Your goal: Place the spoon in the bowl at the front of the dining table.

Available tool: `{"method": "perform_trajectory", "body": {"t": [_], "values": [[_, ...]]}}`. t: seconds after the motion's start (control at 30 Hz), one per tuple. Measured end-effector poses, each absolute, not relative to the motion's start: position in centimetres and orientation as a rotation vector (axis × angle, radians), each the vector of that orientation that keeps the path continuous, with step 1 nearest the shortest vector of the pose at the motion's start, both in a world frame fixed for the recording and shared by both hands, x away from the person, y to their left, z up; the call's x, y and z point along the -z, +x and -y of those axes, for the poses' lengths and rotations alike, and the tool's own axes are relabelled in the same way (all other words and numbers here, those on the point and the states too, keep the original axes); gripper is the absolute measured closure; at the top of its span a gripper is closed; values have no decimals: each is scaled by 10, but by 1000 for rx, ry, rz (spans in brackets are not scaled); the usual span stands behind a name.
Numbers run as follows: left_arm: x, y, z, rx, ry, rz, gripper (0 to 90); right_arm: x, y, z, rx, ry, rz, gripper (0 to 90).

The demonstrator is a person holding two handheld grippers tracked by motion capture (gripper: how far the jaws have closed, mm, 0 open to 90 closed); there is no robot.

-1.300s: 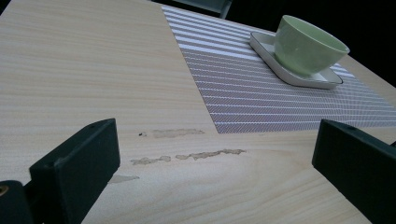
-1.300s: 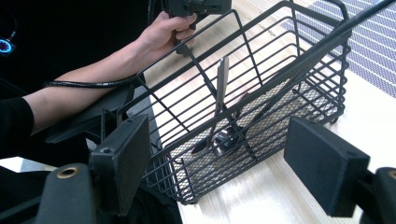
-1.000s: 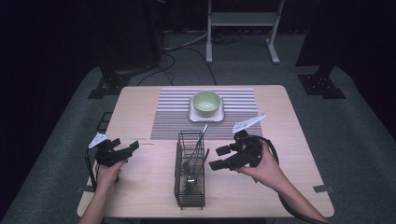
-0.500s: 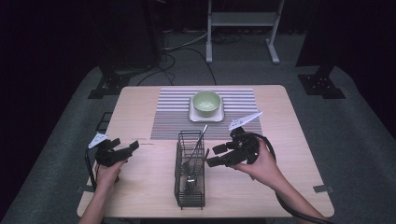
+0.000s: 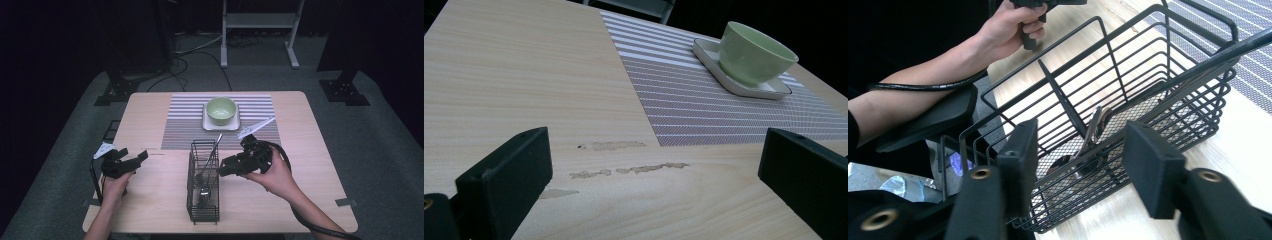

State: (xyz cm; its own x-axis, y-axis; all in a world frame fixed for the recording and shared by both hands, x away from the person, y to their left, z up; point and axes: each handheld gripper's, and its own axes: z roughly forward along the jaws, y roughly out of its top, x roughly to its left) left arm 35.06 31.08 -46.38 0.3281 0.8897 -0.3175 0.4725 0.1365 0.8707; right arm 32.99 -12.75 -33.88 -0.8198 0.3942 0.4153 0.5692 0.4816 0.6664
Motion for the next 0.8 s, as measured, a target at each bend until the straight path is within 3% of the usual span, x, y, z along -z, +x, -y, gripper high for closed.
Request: {"method": "perform_trajectory", "body": {"t": [0.6,0.8], "values": [[464,351,-312,-484,1498,-1307,0,335,328,124,1245,-826,2553,869],[464,351,-312,-483,1494,-1309,0,335,325,122,1243,-826,2576,884]]}}
